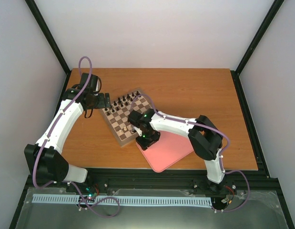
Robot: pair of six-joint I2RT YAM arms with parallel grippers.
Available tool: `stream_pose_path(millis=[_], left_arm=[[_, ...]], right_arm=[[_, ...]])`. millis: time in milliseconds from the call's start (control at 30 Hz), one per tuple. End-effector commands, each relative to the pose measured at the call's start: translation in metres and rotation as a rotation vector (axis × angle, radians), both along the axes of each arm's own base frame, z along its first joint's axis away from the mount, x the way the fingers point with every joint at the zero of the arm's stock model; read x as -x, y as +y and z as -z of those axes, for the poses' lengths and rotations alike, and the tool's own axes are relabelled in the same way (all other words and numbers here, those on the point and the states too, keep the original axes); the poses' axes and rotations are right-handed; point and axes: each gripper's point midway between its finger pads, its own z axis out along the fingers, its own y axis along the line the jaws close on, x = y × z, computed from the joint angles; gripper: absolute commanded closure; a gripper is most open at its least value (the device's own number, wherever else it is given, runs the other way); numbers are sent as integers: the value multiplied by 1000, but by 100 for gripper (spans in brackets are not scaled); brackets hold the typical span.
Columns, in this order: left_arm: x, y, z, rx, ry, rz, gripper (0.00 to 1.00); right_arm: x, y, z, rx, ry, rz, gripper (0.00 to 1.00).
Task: Set up the chess pieces on the board
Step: Pick up the chess piece from the storage box.
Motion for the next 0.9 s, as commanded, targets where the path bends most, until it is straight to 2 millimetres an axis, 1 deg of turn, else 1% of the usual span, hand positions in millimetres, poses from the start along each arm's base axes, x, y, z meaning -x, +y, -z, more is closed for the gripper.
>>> stream_pose_path(millis=[0, 100, 433, 600, 767, 867], left_arm=[[-3, 2, -9, 5, -31, -7, 0], [-3, 2, -10, 5, -33, -6, 0], [-4, 1, -10, 9, -32, -4, 0], [-4, 1, -10, 8, -33, -4, 0], [-4, 1, -11, 7, -35, -5, 0], [-4, 1, -11, 7, -36, -4, 0]], right_arm=[[3, -1, 14, 17, 14, 2, 54], [0, 0, 14, 21, 1, 5, 59], [-5, 1, 21, 43, -9, 5, 71], [-8, 0, 23, 61, -13, 3, 82], [-11, -4, 13, 75, -38, 9, 87], [-11, -6, -5, 71, -49, 14, 88]])
